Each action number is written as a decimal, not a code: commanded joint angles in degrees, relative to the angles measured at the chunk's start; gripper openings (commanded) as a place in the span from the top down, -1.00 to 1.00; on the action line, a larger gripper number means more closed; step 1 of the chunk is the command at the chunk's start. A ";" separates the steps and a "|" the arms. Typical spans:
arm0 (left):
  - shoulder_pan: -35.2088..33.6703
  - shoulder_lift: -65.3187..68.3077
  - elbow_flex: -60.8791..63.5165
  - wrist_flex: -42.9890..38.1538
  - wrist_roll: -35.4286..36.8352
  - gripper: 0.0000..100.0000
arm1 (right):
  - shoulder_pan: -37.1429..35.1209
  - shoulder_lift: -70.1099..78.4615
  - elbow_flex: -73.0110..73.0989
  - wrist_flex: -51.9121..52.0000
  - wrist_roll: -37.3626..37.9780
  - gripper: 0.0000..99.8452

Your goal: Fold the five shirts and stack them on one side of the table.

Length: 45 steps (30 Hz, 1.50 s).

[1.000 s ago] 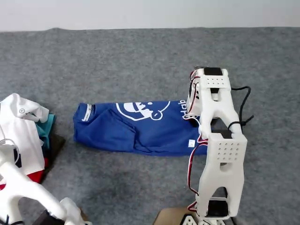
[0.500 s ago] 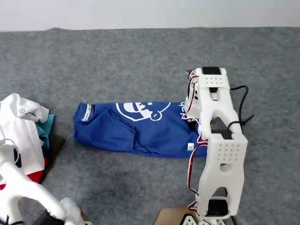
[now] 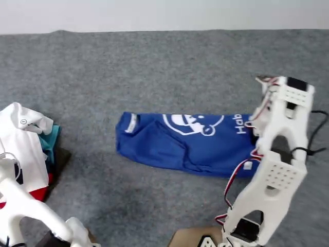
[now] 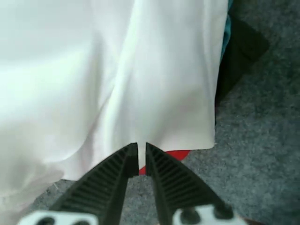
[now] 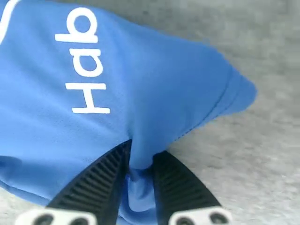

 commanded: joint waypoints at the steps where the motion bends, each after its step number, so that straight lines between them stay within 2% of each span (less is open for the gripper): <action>1: 0.35 -0.26 -0.31 0.53 -0.35 0.91 | 3.30 -4.53 -0.70 -0.48 2.20 0.98; 4: 0.35 -0.26 -0.31 0.53 -0.35 0.91 | 2.33 -5.49 -0.88 1.98 2.46 0.98; 7: 0.35 -0.18 -0.22 0.53 -0.35 0.91 | -1.54 -7.60 -0.88 5.23 2.55 0.98; 10: 0.35 -0.26 -0.22 0.53 -0.35 0.91 | -7.16 -10.33 -0.88 7.96 2.20 0.98; 20: 0.44 -0.18 -0.22 0.18 -0.26 0.91 | -29.32 -16.04 -0.88 8.92 -6.15 0.98; 27: 0.44 -0.18 1.19 0.00 -0.18 0.91 | -40.75 -15.87 -0.88 5.05 -7.12 0.98; 34: 0.09 -0.62 8.40 -4.48 -0.18 0.91 | -47.08 -11.47 -0.97 -0.75 -7.03 0.98; 45: 0.18 -0.62 8.66 -4.40 -0.18 0.91 | -51.91 -6.20 -0.97 -7.78 -6.68 0.98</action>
